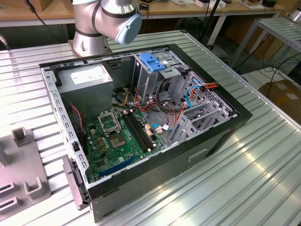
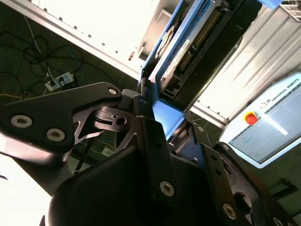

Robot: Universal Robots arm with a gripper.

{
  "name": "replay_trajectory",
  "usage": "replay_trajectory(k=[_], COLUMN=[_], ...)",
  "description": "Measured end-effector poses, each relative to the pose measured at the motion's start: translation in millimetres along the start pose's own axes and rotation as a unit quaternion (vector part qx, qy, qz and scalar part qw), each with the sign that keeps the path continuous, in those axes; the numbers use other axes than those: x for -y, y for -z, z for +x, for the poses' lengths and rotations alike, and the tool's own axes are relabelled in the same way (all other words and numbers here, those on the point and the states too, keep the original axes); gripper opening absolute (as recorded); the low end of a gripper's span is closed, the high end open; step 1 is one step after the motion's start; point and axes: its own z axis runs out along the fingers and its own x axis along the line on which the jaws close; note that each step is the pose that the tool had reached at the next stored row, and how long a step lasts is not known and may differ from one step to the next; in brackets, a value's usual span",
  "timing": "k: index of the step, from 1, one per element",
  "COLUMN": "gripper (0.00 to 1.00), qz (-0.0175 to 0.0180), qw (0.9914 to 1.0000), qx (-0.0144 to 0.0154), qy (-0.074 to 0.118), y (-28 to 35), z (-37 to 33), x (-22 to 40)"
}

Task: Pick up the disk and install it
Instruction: 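Pick up the disk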

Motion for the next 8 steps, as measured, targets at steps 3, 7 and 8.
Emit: replay_trajectory(k=[3,7,8], gripper=[0.37,0.37,0.37], qz=[0.0000,0.0000,0.0000], qw=[1.00000,1.00000,1.00000], qx=[0.0000,0.0000,0.0000], qy=[0.000,0.000,0.000], y=[0.0,0.1,0.2], z=[0.1,0.1,0.1], x=[3.7,10.0,11.1])
